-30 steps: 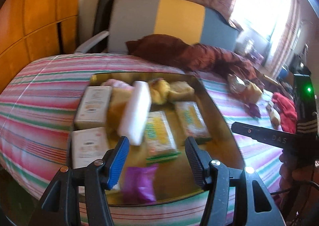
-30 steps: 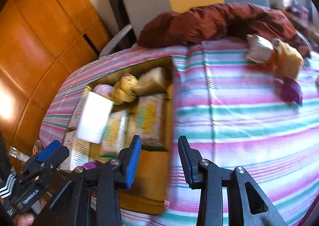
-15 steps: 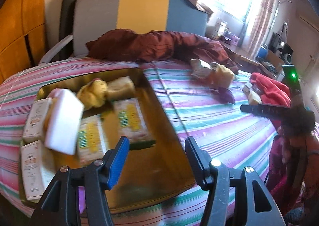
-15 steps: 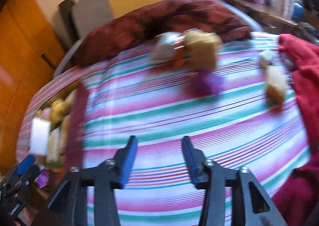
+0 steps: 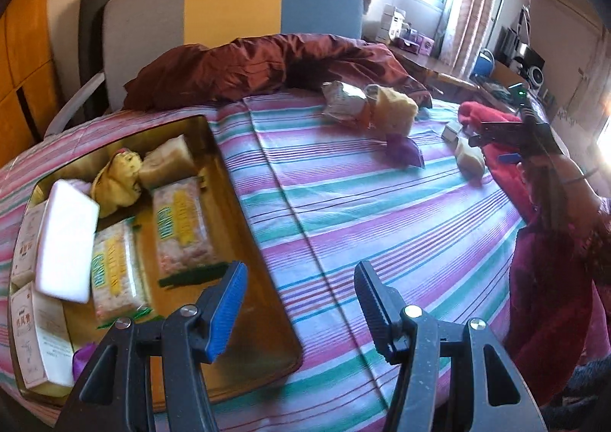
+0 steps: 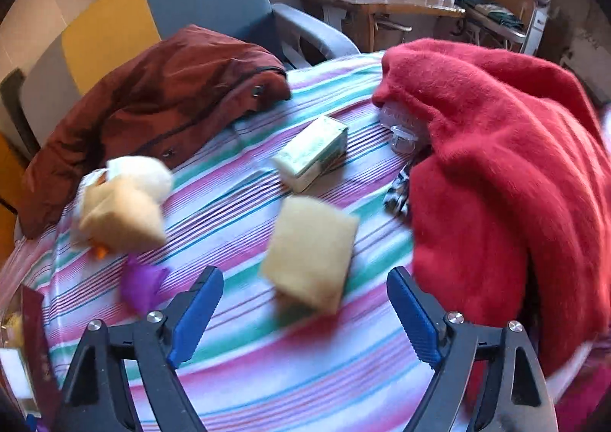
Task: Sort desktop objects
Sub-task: 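Move both open grippers away from the tray toward the remaining items, then grasp the yellow sponge with the right gripper while the left gripper grasps a purple packet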
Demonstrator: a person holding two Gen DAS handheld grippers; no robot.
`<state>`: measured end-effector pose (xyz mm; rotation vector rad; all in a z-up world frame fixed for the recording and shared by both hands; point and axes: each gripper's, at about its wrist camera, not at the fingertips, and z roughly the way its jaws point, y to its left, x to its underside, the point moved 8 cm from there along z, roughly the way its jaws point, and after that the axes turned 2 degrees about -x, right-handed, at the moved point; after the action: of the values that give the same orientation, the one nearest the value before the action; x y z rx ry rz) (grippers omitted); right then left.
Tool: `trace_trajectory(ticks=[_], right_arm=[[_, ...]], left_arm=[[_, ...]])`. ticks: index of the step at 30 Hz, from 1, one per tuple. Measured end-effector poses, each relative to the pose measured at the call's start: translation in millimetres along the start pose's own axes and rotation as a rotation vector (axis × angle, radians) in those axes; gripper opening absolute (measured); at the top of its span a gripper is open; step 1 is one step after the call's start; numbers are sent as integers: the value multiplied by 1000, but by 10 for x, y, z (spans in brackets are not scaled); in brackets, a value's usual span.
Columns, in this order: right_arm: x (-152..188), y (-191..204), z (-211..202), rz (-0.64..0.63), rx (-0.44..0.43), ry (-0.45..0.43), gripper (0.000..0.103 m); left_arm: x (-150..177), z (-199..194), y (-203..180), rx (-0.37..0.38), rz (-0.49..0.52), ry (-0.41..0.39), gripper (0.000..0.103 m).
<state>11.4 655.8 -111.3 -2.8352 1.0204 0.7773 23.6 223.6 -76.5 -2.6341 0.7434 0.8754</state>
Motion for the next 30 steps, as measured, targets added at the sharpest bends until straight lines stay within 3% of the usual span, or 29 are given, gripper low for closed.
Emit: trace_trajectory(ticks=[2, 5, 11, 13, 14, 16, 20, 30], right_arm=[[-22, -63, 100, 28, -1, -3, 88], [-19, -71, 194, 54, -60, -8, 79], [-113, 87, 258, 1, -50, -35, 78], [-62, 126, 359, -24, -26, 3, 70], [-48, 133, 394, -44, -2, 19, 60], [-47, 153, 358, -77, 6, 7, 57], [-4, 151, 325, -54, -45, 29, 56], [16, 124, 325, -38, -69, 48, 57]], left_arm=[[-58, 47, -68, 4, 10, 4, 59], [-169, 125, -193, 13, 28, -1, 59], [-375, 429, -521, 52, 47, 15, 59], [-470, 549, -671, 72, 61, 18, 59], [-512, 597, -733, 76, 69, 14, 59], [-610, 739, -894, 102, 87, 25, 60], [-808, 1056, -1203, 146, 118, 49, 68], [-1249, 1845, -1688, 116, 242, 90, 70]])
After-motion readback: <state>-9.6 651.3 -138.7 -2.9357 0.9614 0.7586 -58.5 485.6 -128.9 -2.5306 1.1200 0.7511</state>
